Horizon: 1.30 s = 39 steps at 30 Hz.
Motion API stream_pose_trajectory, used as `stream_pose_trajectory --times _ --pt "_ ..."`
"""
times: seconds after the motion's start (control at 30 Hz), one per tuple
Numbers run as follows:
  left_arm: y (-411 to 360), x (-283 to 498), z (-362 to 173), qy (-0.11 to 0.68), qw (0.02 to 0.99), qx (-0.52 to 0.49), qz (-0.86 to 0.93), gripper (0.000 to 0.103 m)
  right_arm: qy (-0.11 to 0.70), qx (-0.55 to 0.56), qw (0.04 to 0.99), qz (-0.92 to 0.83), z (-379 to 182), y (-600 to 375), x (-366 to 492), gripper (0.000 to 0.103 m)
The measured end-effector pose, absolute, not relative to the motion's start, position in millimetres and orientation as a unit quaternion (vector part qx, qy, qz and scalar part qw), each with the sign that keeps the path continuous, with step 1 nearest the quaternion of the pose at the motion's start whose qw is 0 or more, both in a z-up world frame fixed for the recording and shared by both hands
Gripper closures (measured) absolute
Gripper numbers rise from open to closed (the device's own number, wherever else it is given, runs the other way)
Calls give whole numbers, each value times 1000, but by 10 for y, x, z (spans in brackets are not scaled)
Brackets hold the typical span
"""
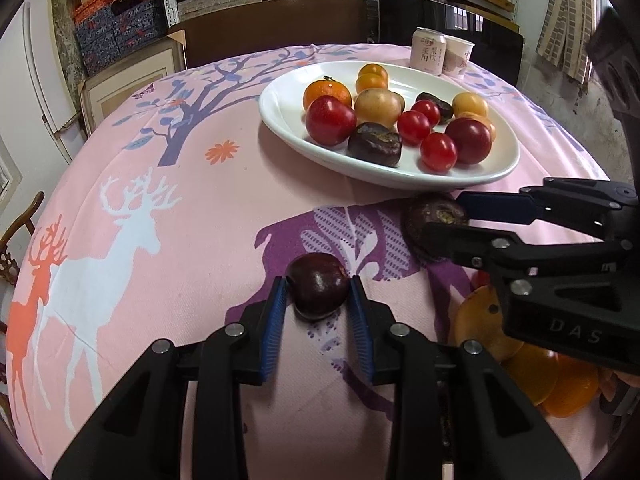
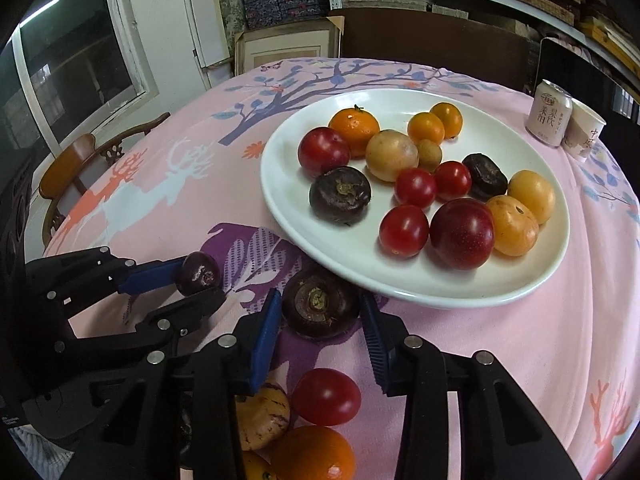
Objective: Organize fruits
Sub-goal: 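Carry both dark plums onto the white plate and open both tools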
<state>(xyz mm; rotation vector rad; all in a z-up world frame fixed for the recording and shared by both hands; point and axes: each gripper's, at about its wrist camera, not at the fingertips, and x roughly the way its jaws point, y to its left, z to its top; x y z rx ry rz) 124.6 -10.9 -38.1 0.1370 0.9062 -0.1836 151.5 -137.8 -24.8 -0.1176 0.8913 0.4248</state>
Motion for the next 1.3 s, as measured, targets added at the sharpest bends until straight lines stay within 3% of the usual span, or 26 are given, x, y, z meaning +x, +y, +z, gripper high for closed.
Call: stream_pose_trajectory --times 0.27,0.33,0.57,0.77,0.9,0.93,1.1,1.17,1.3 --pt "-81 1247 -377 438 892 57 -93 72 407 -5 888 215 -169 -1672 1269 63" --pt "-81 1246 -378 438 893 58 -92 72 401 17 891 210 -151 -1824 1209 70" --pt "-90 1235 -381 436 893 62 -91 71 408 67 893 177 -205 -2203 1241 71" --pt "-100 1235 -385 436 893 66 -90 71 422 72 881 199 -268 -2071 1319 63" --pt "-103 1236 -384 436 893 67 -89 71 417 63 882 211 -236 -1915 1341 42" --pt "-105 1234 -384 436 893 67 -89 71 417 47 885 201 -238 -1870 1350 42" --pt "-104 1234 -388 435 893 70 -88 71 425 -20 887 179 -306 -1635 1435 42" --pt "-105 1233 -388 435 893 71 -88 71 430 -41 885 172 -363 -1569 1469 57" --pt "-106 1233 -389 435 893 70 -88 71 417 -24 893 167 -324 -1687 1441 60"
